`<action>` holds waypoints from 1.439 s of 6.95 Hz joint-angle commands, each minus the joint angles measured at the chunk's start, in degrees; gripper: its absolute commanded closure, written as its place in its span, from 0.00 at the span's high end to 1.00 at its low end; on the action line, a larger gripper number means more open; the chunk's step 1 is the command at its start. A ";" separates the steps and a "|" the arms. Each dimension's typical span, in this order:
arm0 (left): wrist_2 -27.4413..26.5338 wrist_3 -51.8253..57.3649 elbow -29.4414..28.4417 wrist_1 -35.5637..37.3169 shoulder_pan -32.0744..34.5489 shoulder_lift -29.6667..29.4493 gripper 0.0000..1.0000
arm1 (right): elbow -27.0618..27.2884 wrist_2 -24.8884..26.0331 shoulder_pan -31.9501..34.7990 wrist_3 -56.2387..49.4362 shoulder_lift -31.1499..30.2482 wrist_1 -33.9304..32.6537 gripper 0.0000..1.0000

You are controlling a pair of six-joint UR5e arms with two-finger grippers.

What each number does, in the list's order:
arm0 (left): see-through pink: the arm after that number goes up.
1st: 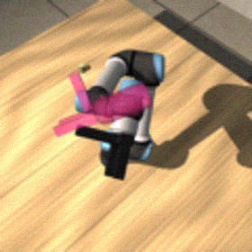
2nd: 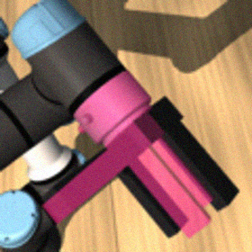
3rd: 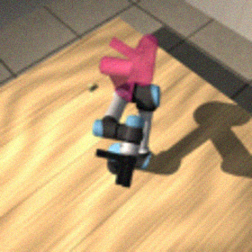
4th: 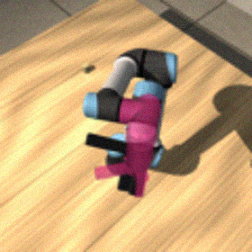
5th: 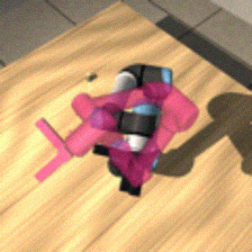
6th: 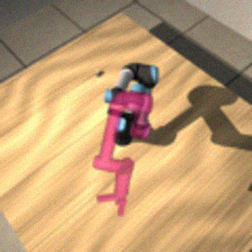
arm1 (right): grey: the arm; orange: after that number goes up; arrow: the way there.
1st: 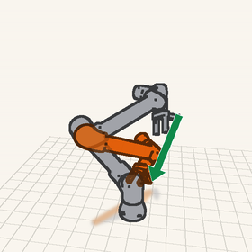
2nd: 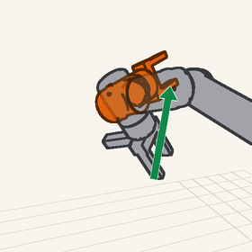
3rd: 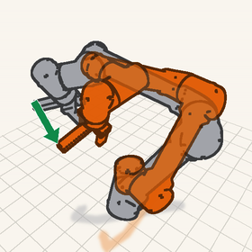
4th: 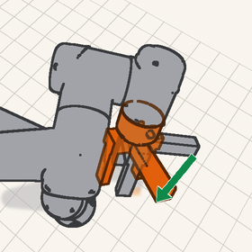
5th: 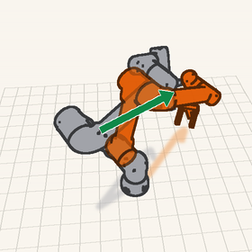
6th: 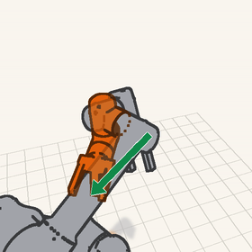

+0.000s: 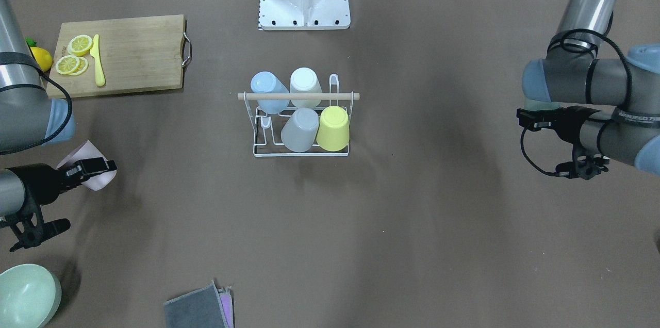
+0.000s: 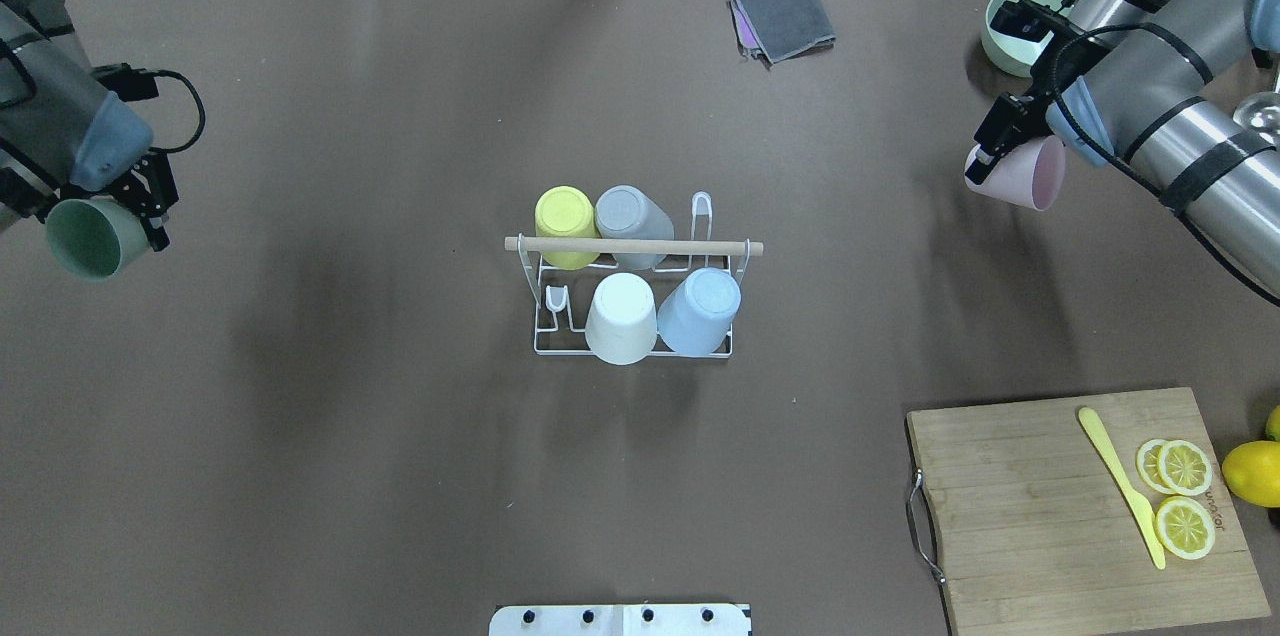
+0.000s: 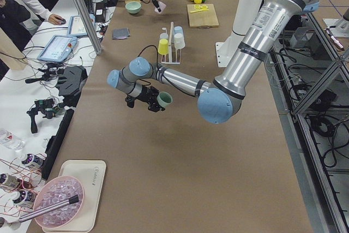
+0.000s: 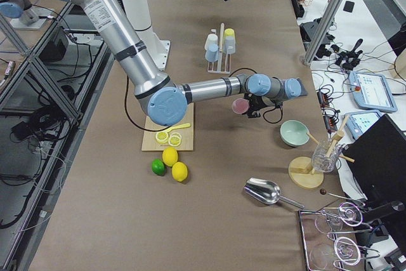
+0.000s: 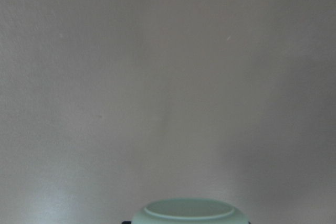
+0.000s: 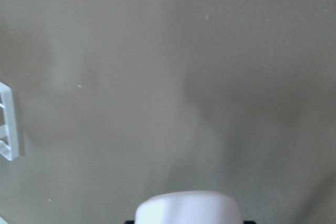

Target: Place cup on cup holder

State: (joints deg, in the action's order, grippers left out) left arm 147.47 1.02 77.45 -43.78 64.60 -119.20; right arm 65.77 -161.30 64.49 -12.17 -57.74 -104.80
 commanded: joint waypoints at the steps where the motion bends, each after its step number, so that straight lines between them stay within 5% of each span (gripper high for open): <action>1: 0.98 -8.69 0.16 -13.25 5.43 -1.12 0.00 | 0.24 -8.13 2.29 -0.66 -1.84 11.84 0.30; 2: 0.98 -18.58 0.16 -26.48 6.93 -0.60 0.00 | -0.20 -12.50 3.00 -0.84 -3.33 19.29 0.30; 5: -4.08 -47.08 -0.02 -68.25 7.30 3.53 0.00 | -0.90 -22.97 8.52 -9.31 -2.21 21.21 0.32; 7: -16.64 -60.72 0.16 -86.12 5.99 3.01 0.00 | -0.29 -31.05 12.65 -24.41 -2.90 21.65 0.32; 8: -18.78 -63.83 0.94 -93.69 5.98 2.92 0.00 | -0.90 -33.88 14.33 -25.01 -3.95 27.14 0.32; 10: -31.74 -65.17 3.14 -104.61 4.85 3.18 0.00 | -0.91 -41.33 15.14 -25.36 -3.96 32.10 0.31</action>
State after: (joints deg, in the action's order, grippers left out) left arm 123.39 -62.83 79.32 -141.44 70.29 -116.11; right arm 64.88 -197.84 79.11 -36.82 -61.67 -75.59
